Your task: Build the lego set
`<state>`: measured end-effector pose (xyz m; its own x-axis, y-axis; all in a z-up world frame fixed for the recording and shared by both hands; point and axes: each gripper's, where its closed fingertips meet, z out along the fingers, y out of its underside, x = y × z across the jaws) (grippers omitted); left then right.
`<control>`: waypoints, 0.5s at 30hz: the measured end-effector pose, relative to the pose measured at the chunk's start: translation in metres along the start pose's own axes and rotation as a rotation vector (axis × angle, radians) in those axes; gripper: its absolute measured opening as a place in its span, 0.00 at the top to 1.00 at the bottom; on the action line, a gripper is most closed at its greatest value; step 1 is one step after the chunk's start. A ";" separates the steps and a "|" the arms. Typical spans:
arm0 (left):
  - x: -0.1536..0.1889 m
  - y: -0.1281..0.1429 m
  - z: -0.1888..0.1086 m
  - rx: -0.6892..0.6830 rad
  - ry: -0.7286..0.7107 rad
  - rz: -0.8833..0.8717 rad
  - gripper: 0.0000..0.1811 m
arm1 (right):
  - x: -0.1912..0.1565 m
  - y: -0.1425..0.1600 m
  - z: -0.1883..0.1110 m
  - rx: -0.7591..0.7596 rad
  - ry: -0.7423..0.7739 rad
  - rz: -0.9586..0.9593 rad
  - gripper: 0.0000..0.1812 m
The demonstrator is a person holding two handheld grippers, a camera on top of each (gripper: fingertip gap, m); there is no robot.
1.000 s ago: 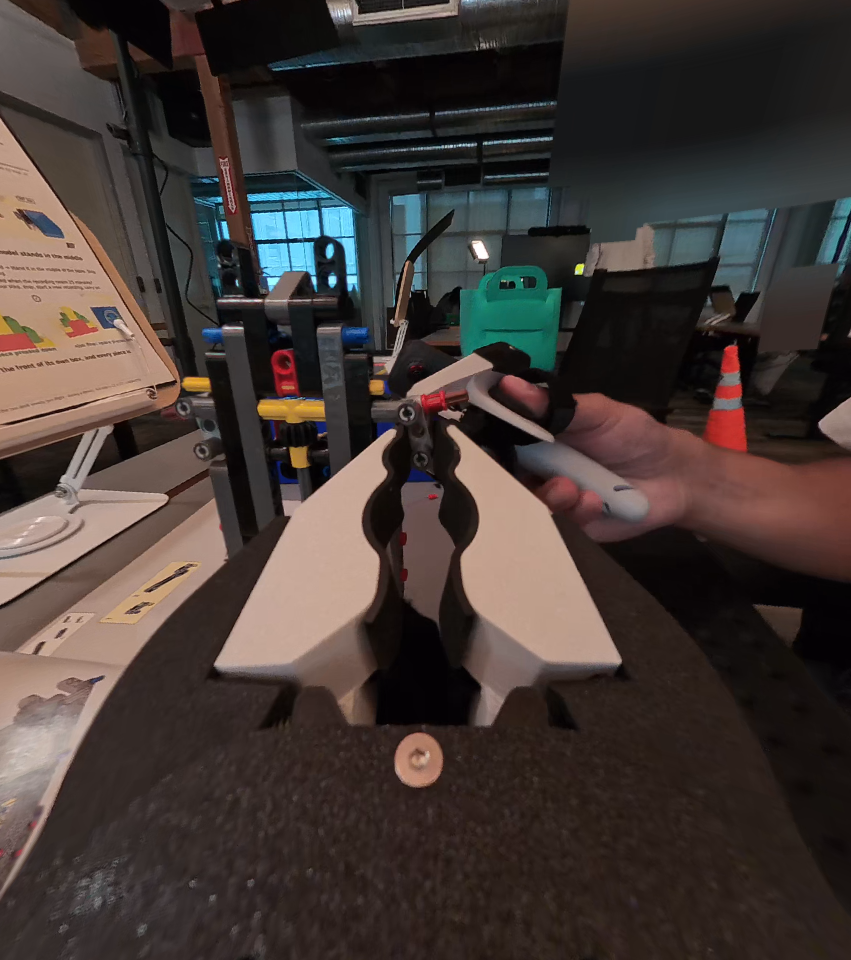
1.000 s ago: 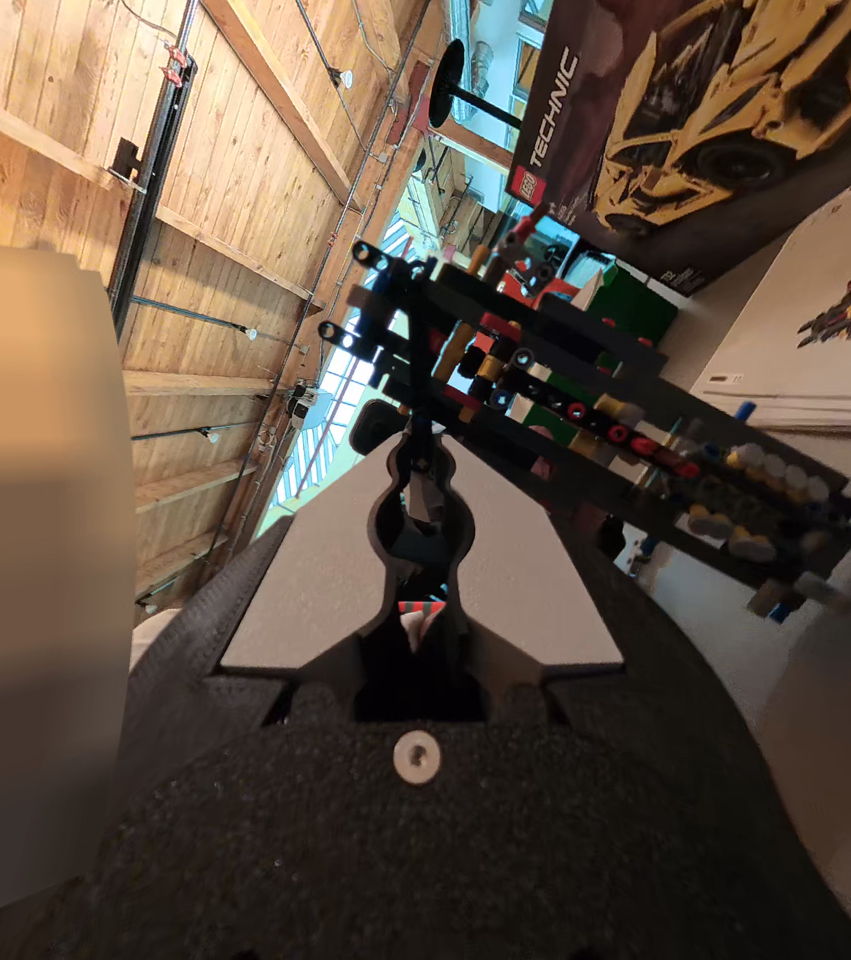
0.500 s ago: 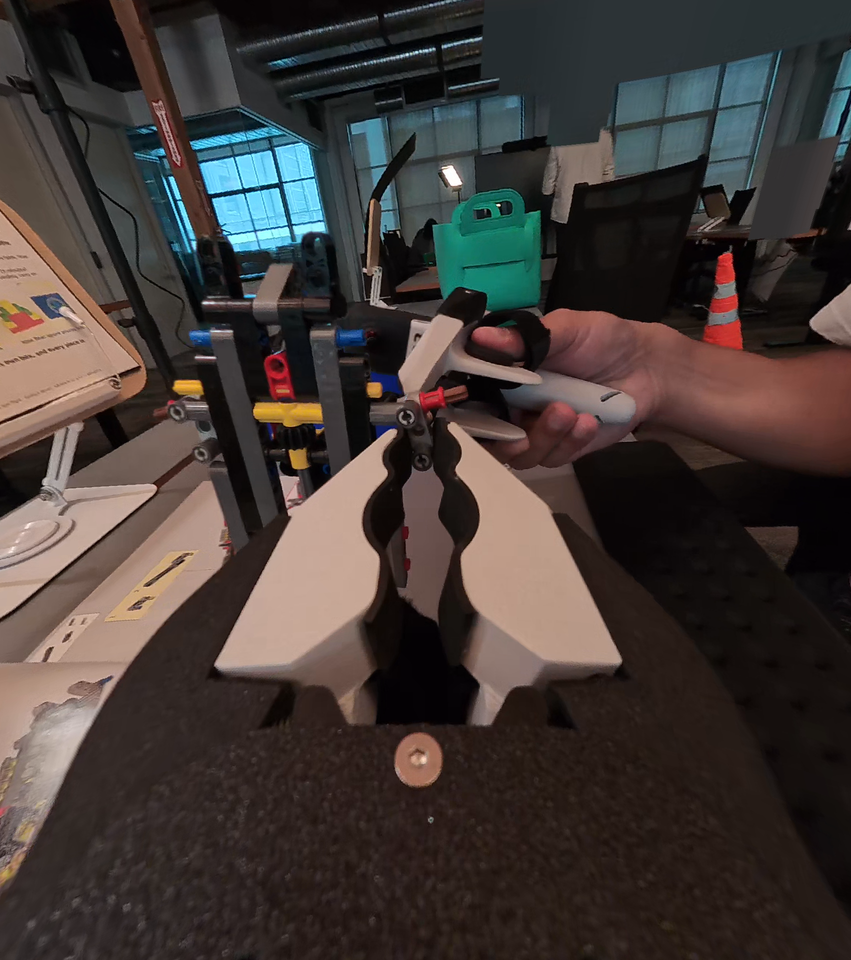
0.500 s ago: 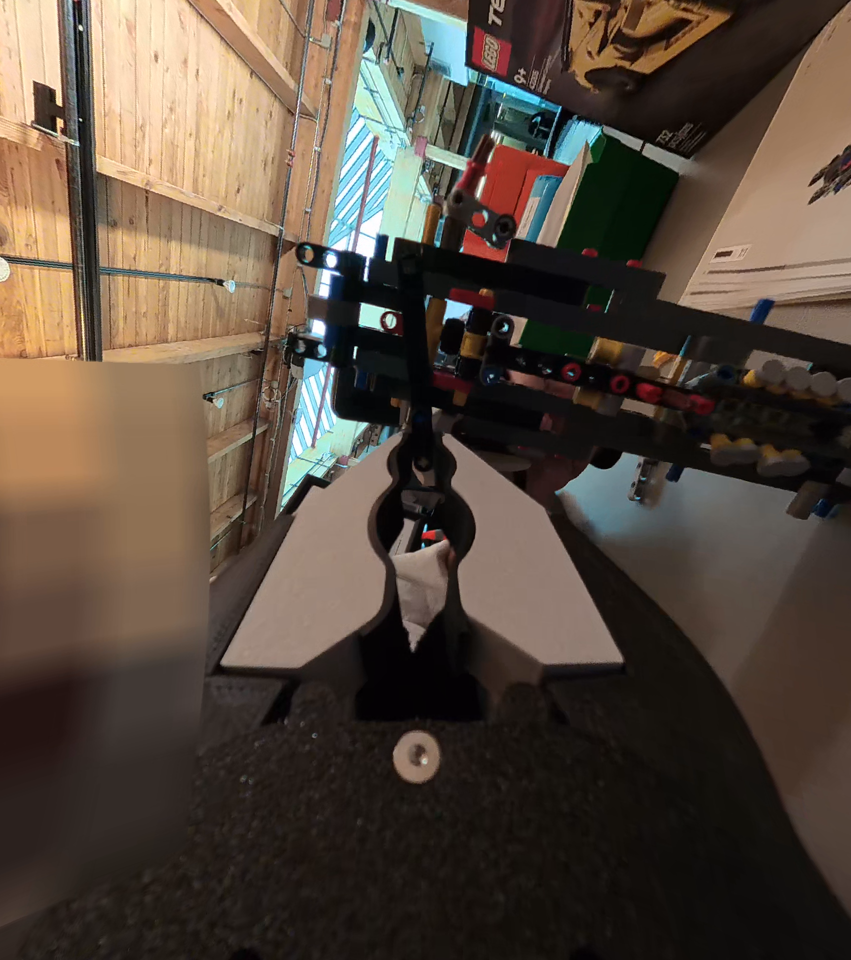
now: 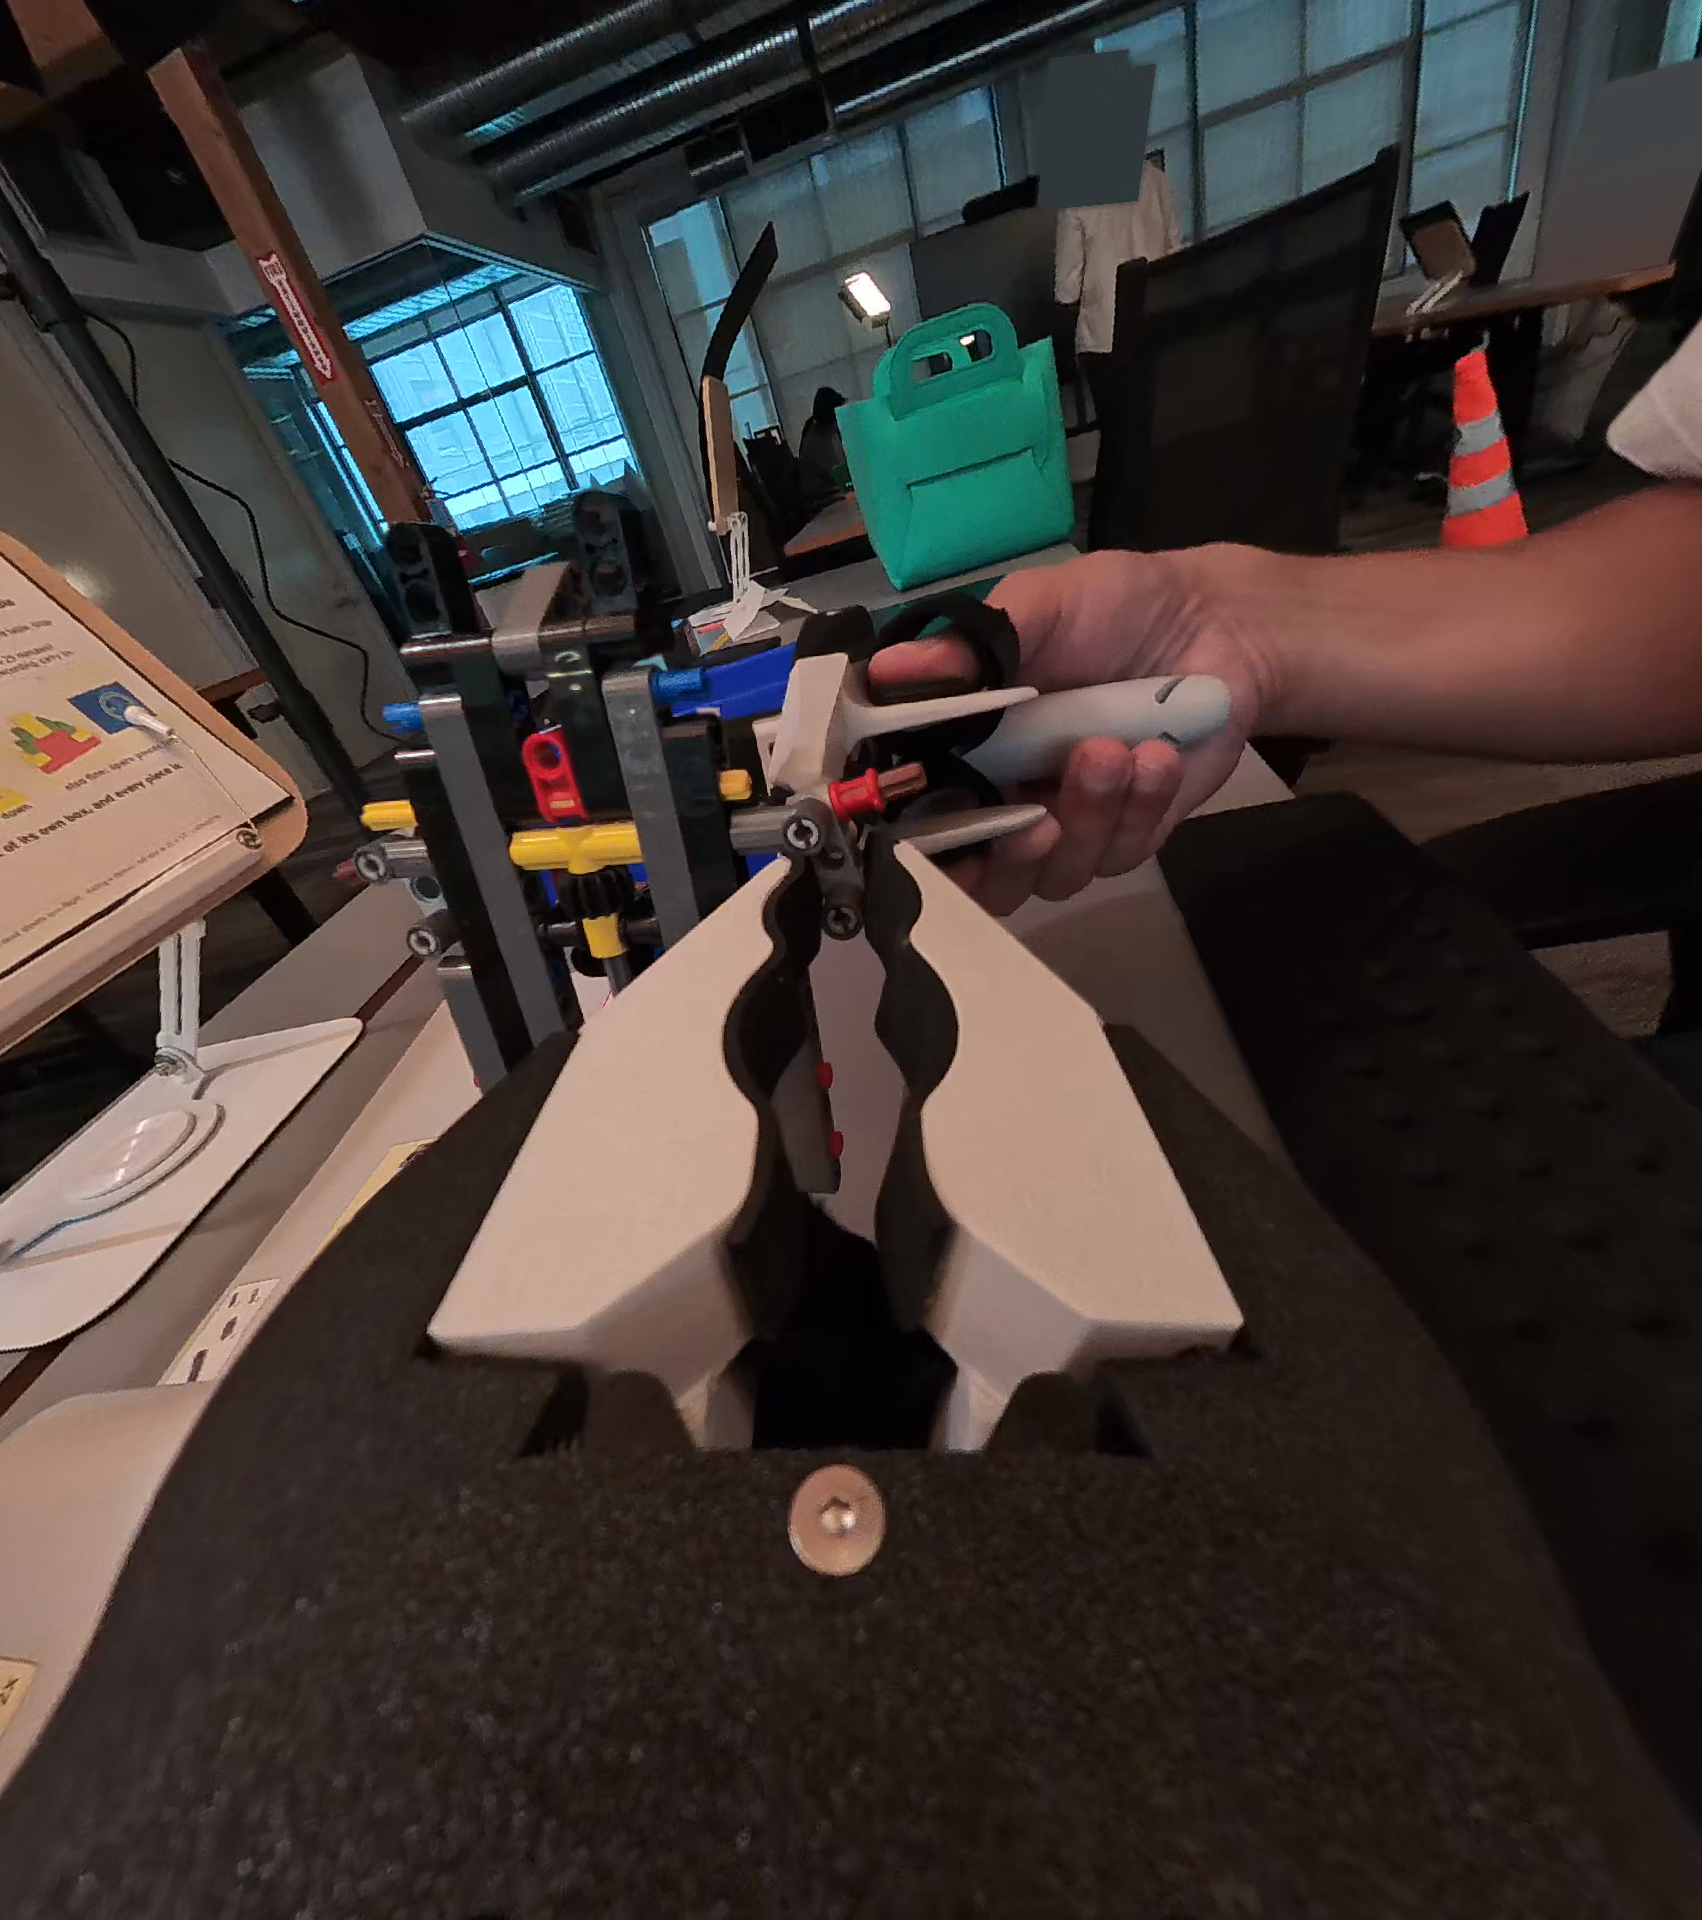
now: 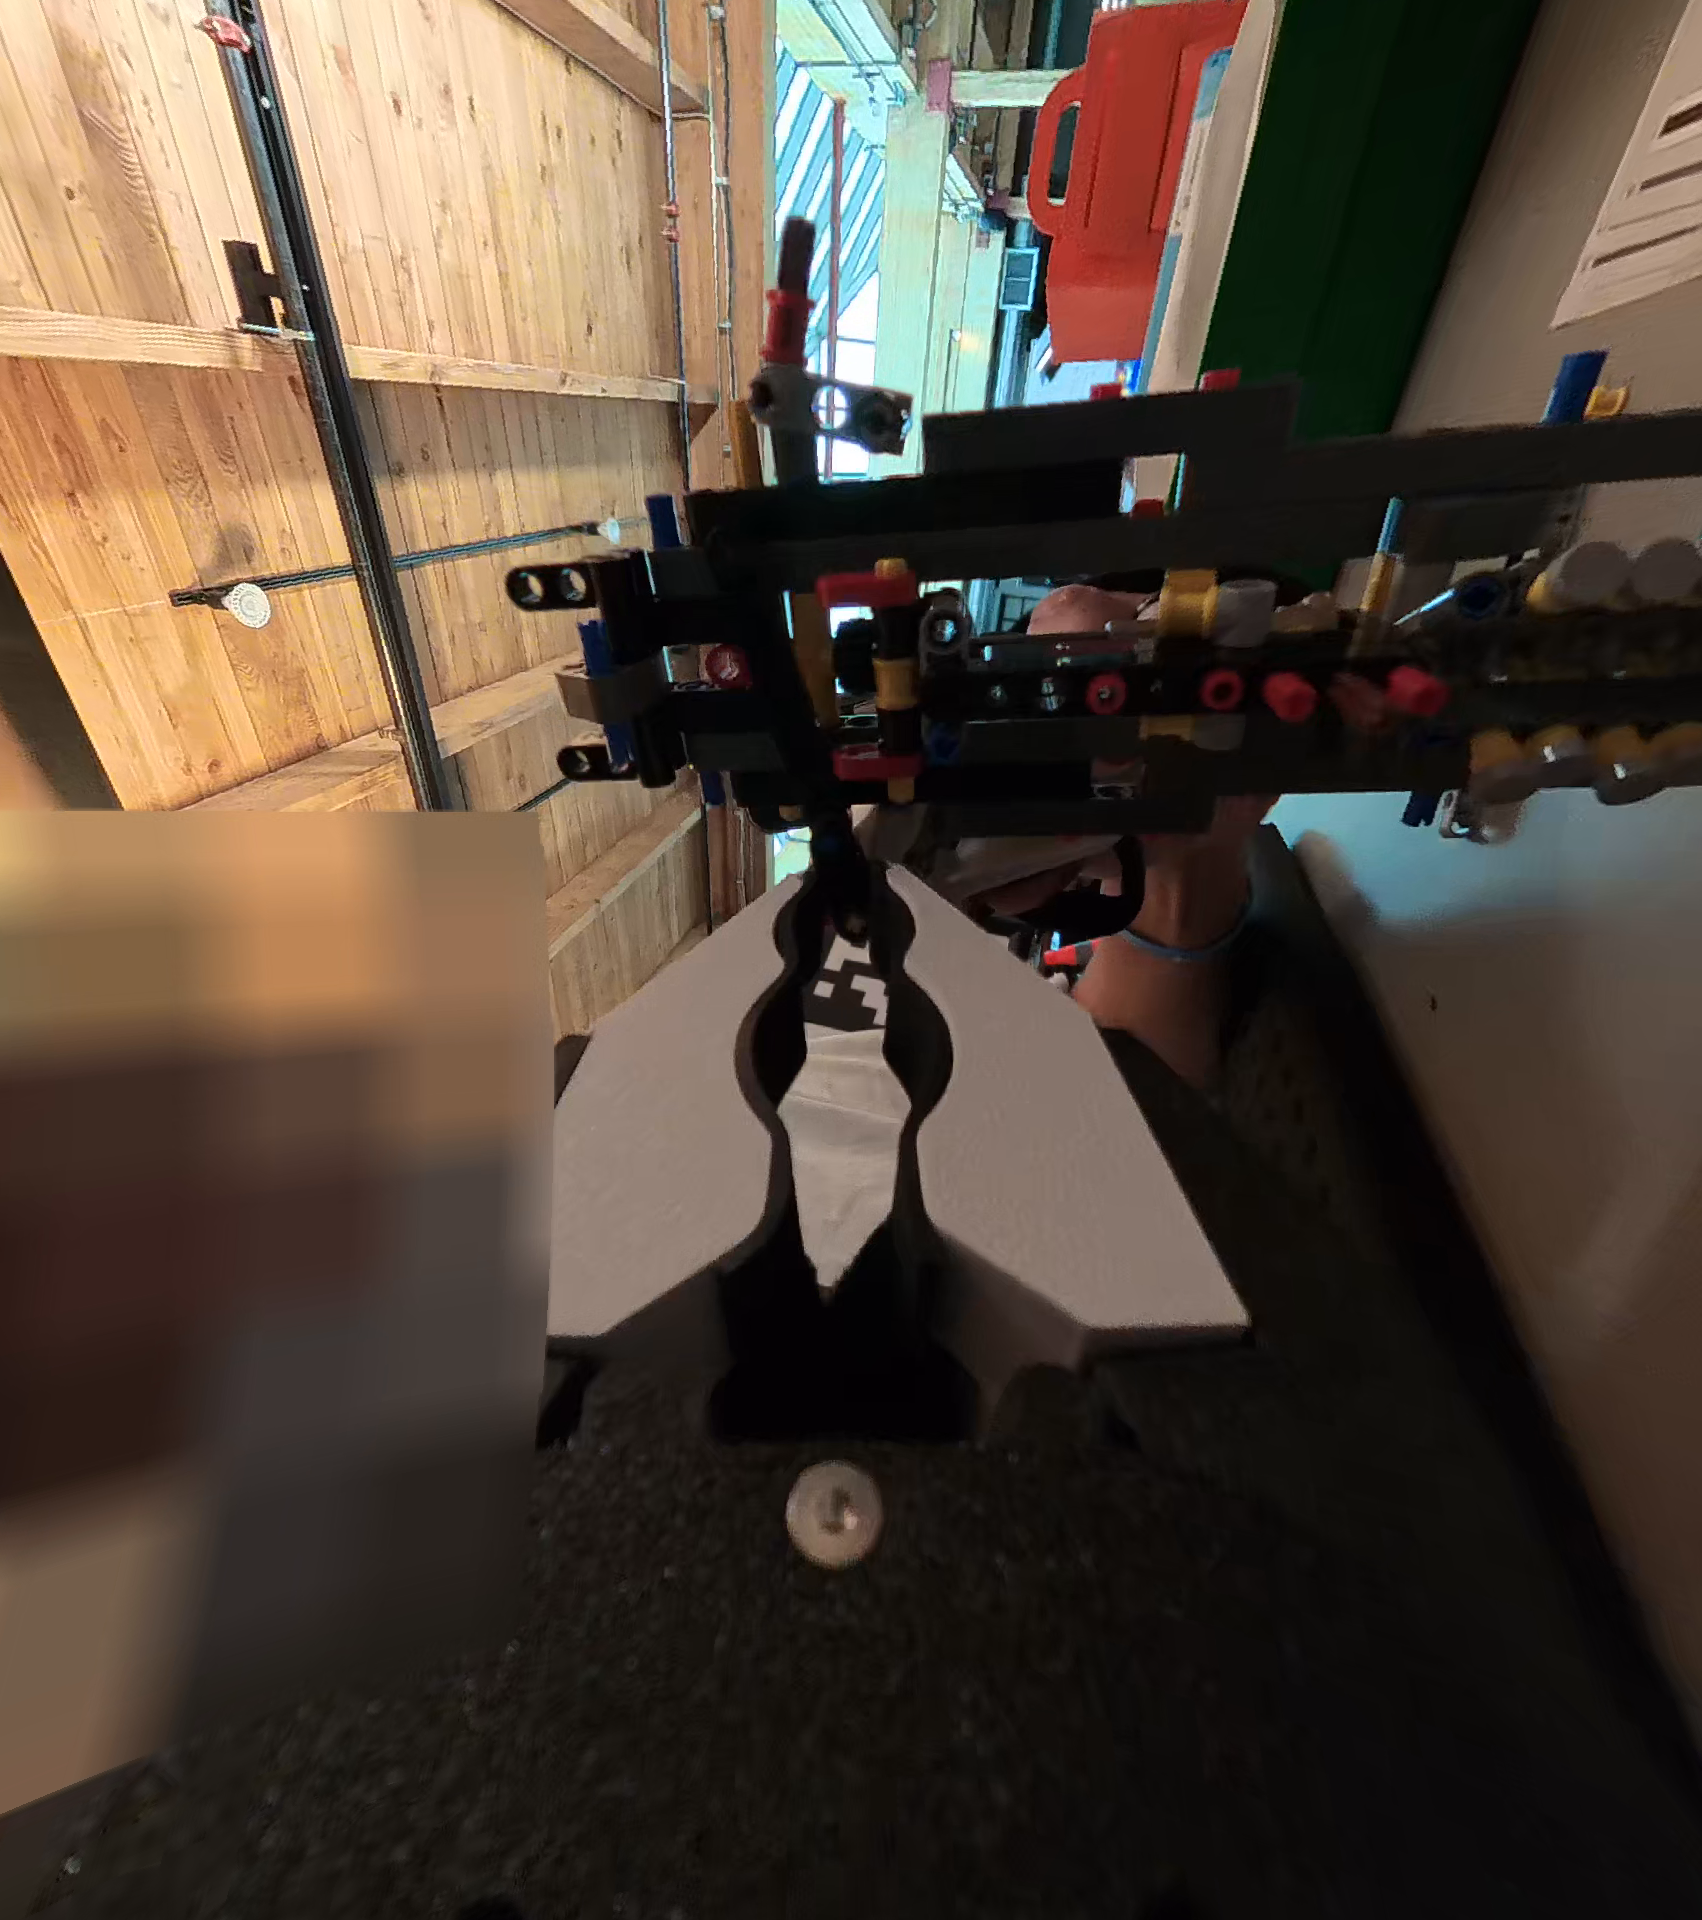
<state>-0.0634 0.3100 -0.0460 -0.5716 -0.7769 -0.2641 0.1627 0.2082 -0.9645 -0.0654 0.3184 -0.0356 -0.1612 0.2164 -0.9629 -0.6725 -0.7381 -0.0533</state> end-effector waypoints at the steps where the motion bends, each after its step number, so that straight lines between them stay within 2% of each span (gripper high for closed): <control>1: 0.001 0.001 0.000 -0.004 0.001 0.009 0.96 | 0.001 0.001 -0.001 -0.009 0.010 0.003 0.96; 6: 0.002 0.000 0.001 -0.004 -0.006 0.020 0.96 | -0.001 0.002 -0.002 -0.048 0.070 -0.008 0.96; 12: 0.001 -0.009 0.002 0.050 -0.019 0.007 0.96 | -0.010 0.002 0.002 -0.042 -0.054 0.071 0.96; 15: -0.002 0.001 0.004 -0.005 -0.042 0.011 0.96 | -0.001 -0.004 -0.004 0.002 0.034 0.000 0.96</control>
<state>-0.0584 0.3093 -0.0466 -0.5351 -0.7991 -0.2741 0.1644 0.2198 -0.9616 -0.0595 0.3188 -0.0353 -0.1371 0.1946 -0.9712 -0.6739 -0.7369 -0.0526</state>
